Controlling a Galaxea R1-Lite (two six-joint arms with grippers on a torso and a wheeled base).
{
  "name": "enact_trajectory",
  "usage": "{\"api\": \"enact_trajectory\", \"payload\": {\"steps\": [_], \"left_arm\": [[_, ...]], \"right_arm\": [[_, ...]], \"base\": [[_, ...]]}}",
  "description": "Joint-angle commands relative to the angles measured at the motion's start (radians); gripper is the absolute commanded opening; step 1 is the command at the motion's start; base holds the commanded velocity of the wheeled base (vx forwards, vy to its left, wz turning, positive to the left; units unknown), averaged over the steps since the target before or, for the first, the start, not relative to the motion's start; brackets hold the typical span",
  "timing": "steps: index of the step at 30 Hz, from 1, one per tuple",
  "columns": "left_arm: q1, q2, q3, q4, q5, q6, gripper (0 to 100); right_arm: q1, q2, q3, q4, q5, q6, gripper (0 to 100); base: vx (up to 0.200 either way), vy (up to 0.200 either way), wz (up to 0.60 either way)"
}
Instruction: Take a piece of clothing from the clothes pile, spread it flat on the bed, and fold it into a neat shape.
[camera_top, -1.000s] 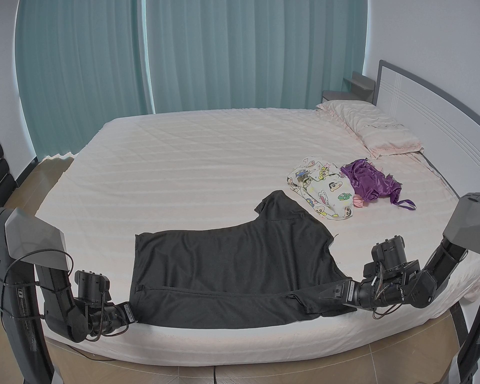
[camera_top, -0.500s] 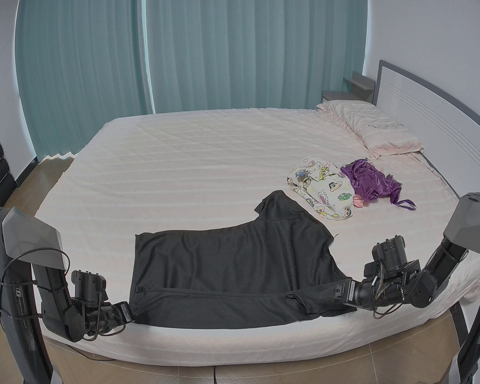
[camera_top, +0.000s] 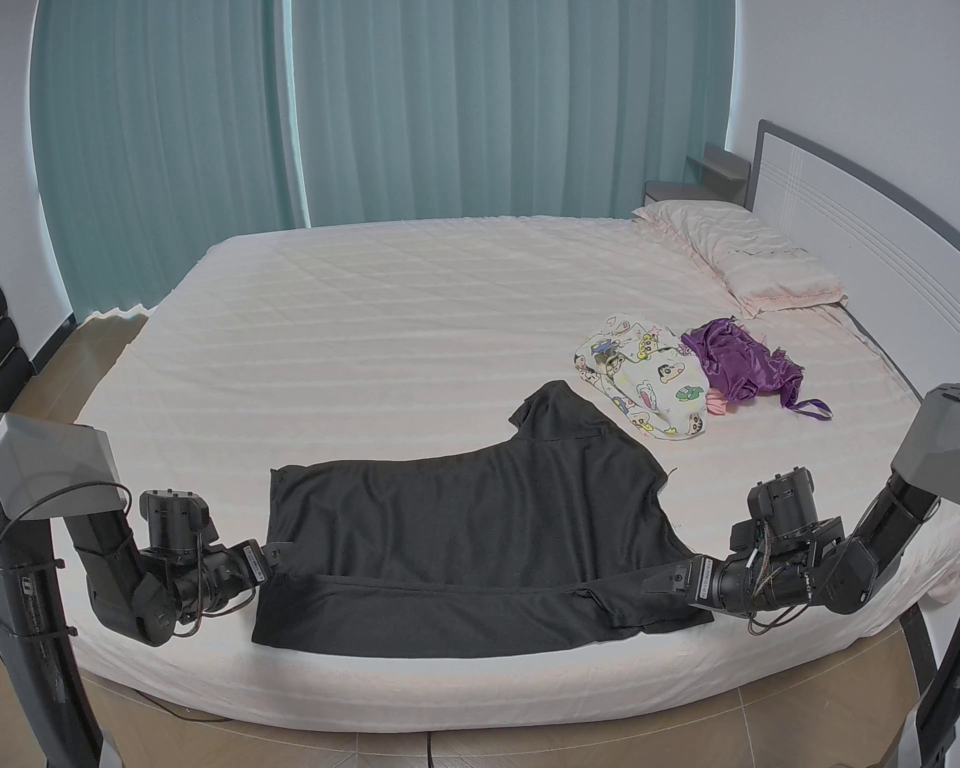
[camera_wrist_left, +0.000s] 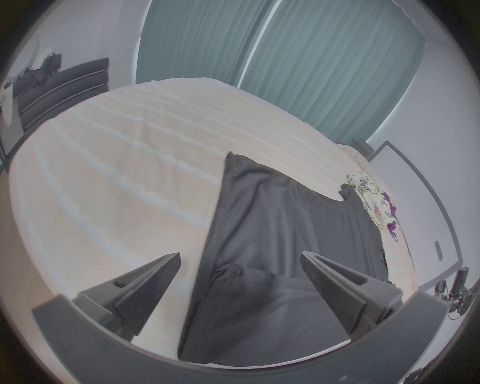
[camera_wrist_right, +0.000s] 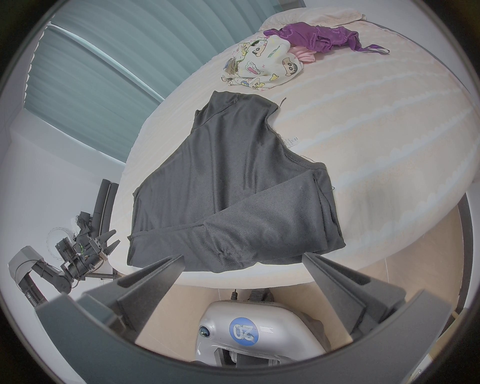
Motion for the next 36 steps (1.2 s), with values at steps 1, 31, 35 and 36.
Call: {"api": "enact_trajectory", "payload": {"steps": [1, 31, 35, 36], "left_arm": [[-0.017, 0.055, -0.049, -0.002, -0.075, 0.004, 100], [-0.006, 0.175, -0.116, -0.011, -0.129, 0.119, 0], [0.012, 0.169, -0.11, -0.013, -0.123, 0.113, 0], [0.015, 0.166, -0.107, -0.014, -0.121, 0.111, 0]], "right_arm": [[0.0, 0.001, 0.004, -0.001, 0.001, -0.008, 100], [-0.055, -0.002, -0.005, -0.003, 0.001, -0.023, 100], [-0.101, 0.01, -0.022, -0.029, 0.004, -0.052, 100], [-0.11, 0.029, -0.03, -0.046, 0.01, -0.057, 100]], "base": [[0.0, 0.0, 0.0], [0.0, 0.0, 0.0], [0.0, 0.0, 0.0], [0.0, 0.0, 0.0]]}}
